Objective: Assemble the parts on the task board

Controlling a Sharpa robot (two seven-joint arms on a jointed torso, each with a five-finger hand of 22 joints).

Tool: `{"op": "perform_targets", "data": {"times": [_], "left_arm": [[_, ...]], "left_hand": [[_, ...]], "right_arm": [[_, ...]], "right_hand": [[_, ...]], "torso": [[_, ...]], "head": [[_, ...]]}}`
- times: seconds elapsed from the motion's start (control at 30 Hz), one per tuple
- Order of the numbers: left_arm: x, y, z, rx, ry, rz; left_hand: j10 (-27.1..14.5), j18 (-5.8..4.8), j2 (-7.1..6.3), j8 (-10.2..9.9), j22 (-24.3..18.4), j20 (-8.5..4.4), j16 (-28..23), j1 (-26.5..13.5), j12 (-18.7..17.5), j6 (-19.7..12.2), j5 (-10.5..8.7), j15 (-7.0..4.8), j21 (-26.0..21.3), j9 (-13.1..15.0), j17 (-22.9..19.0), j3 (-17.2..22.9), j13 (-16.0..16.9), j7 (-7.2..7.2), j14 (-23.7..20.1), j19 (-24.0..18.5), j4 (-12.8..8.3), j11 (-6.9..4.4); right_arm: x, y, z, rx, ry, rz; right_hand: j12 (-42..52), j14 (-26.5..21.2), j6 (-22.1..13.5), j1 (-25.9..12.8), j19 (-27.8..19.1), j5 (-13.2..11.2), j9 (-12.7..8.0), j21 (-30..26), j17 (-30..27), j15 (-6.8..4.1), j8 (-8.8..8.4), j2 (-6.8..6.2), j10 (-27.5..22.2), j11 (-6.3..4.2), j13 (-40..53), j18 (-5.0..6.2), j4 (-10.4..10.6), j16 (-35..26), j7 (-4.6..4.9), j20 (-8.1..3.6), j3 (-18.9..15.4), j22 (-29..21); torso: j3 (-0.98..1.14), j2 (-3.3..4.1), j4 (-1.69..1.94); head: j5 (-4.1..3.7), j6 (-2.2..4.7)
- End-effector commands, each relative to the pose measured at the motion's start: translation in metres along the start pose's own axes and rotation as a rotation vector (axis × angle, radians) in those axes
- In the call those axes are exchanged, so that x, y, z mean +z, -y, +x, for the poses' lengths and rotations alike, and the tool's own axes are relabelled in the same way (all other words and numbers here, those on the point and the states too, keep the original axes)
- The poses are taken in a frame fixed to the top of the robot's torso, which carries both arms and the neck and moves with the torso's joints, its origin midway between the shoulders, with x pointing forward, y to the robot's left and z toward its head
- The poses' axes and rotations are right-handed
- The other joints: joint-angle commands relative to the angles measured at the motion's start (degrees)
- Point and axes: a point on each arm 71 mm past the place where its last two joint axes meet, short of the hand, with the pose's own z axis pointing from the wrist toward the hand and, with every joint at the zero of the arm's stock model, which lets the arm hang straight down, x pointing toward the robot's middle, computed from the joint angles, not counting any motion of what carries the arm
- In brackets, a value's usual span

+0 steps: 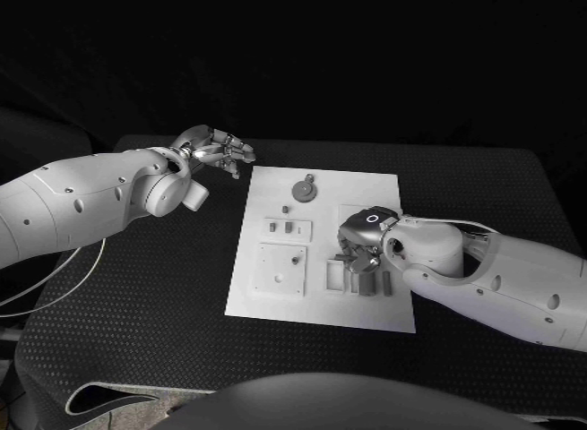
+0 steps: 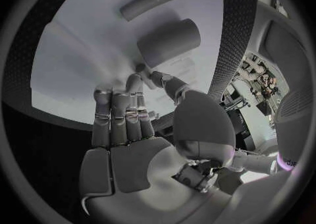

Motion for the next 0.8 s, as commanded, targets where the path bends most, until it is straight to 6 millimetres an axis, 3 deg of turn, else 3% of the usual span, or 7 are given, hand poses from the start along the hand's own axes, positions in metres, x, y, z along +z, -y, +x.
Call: {"op": "perform_targets", "data": {"times": [0.03, 0.43, 0.8], "left_arm": [[0.000, 0.001, 0.001, 0.000, -0.014, 0.009], [0.000, 0.002, 0.002, 0.000, -0.014, 0.008], [0.000, 0.002, 0.002, 0.001, -0.015, 0.006]], "left_hand": [[-0.50, 1.73, -0.25, 0.33, 0.07, -0.11, -0.28, -0.11, 0.31, -0.11, -0.37, 0.01, -0.23, -0.07, 0.06, -0.41, 0.08, 0.13, 0.18, 0.09, -0.05, 0.01], [-0.51, 1.73, -0.25, 0.34, 0.08, -0.11, -0.29, -0.10, 0.31, -0.12, -0.37, 0.01, -0.26, -0.08, 0.08, -0.41, 0.08, 0.13, 0.18, 0.10, -0.05, 0.01], [-0.50, 1.73, -0.25, 0.35, 0.10, -0.11, -0.30, -0.08, 0.32, -0.12, -0.37, 0.01, -0.27, -0.09, 0.10, -0.40, 0.09, 0.13, 0.19, 0.11, -0.06, 0.01]], "right_arm": [[0.001, 0.006, 0.006, -0.030, -0.028, 0.029], [0.006, 0.003, 0.012, -0.069, -0.053, 0.034], [0.008, 0.002, 0.015, -0.125, -0.070, 0.061]], "right_hand": [[0.25, -0.03, -0.05, -0.08, -0.10, -0.11, -0.14, 0.28, 0.07, -0.54, -0.39, 0.54, -0.41, 0.04, -0.02, 2.15, -0.24, 0.33, 0.16, -0.30, -0.18, 0.87], [0.78, -0.23, -0.70, 0.19, -0.30, -0.12, -0.27, 0.31, 0.09, -0.41, -0.75, -0.06, -0.86, 0.19, -0.16, 2.15, -0.96, 0.35, 0.34, -0.28, -0.29, 0.86], [3.10, -0.69, -1.29, 1.32, -0.64, -0.13, -0.18, 0.50, 0.38, -0.14, -0.95, -0.96, -1.87, 0.44, 0.33, 2.15, -2.91, 0.89, 0.59, -0.04, -0.39, 0.89]], "torso": [[-0.01, 0.04, 0.07], [-0.01, -0.02, 0.02], [-0.05, -0.06, 0.00]], "head": [[-0.04, 0.01], [0.03, 0.01], [-0.06, 0.01]]}}
